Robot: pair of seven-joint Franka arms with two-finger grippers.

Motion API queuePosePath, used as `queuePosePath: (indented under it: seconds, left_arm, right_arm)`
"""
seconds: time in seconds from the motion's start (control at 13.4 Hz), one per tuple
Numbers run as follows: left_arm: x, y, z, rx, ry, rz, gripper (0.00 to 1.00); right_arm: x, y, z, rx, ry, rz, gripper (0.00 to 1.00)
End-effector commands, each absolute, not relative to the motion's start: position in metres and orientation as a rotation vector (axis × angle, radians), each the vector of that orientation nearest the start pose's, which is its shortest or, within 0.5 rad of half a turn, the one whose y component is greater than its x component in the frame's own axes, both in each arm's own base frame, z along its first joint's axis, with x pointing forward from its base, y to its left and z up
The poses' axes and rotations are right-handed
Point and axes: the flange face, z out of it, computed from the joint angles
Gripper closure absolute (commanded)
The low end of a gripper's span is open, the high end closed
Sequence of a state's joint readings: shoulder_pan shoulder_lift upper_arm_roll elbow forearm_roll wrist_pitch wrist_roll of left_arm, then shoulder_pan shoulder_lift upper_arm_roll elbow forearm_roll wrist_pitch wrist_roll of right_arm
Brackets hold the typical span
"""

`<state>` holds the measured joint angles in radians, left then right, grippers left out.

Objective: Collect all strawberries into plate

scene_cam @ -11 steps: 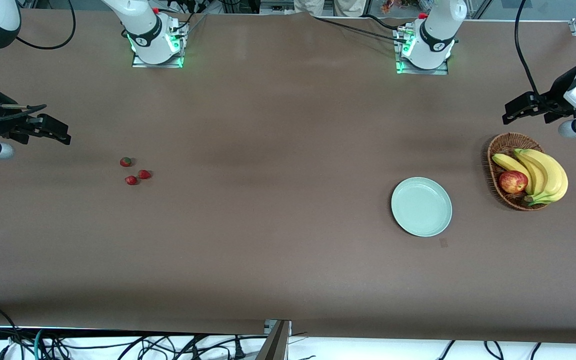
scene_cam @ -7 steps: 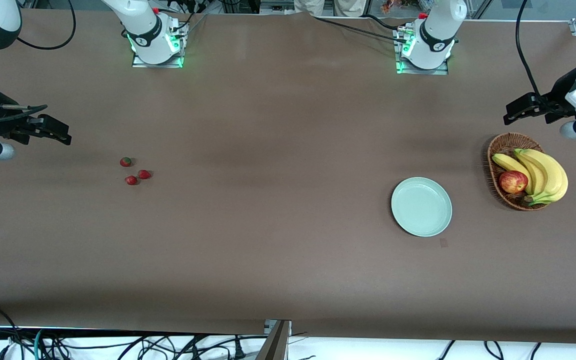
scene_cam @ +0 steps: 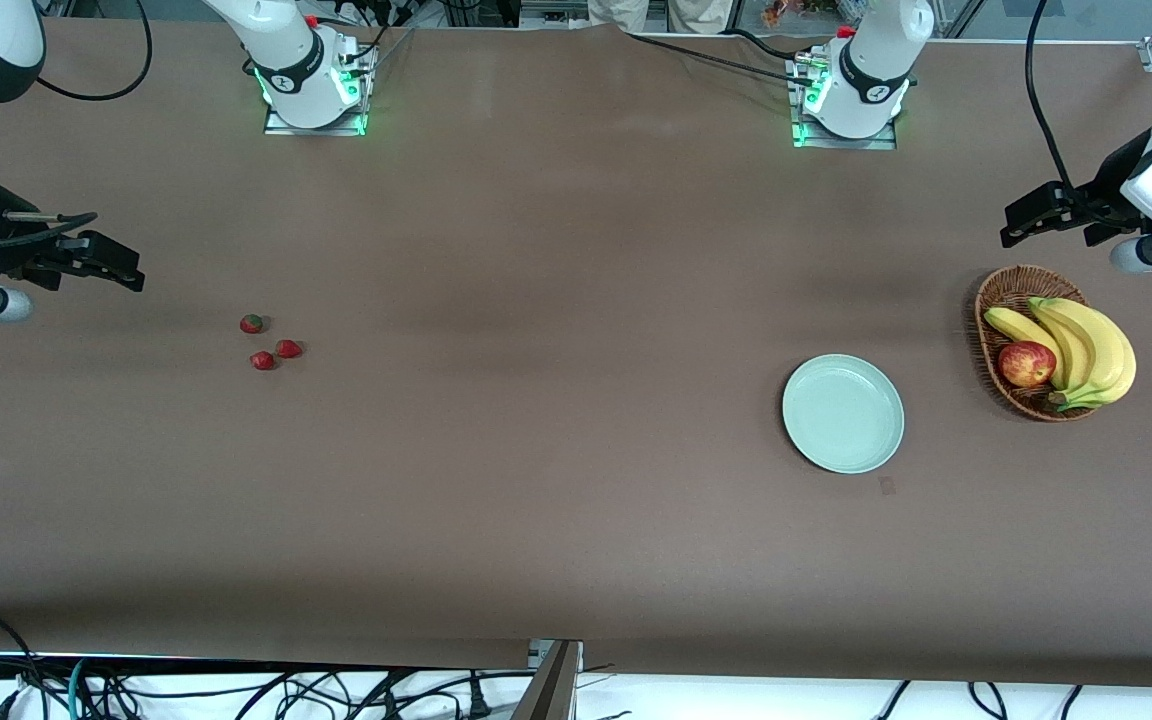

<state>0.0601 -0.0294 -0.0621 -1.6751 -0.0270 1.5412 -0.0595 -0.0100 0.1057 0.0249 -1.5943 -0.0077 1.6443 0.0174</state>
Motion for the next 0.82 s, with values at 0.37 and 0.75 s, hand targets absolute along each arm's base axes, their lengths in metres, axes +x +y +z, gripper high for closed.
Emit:
queuePosePath:
  seconds: [0.37,0.75]
  left_arm:
    - [0.536,-0.001,0.595,-3.152,-0.105,0.158,0.00]
    - [0.536,-0.002,0.595,-3.152,-0.102,0.158,0.00]
  right_arm:
    - [0.627,0.005,0.472,-3.126,-0.013,0.220,0.00]
    - [0.658,0.008,0.375,-3.122,-0.004,0.254,0.00]
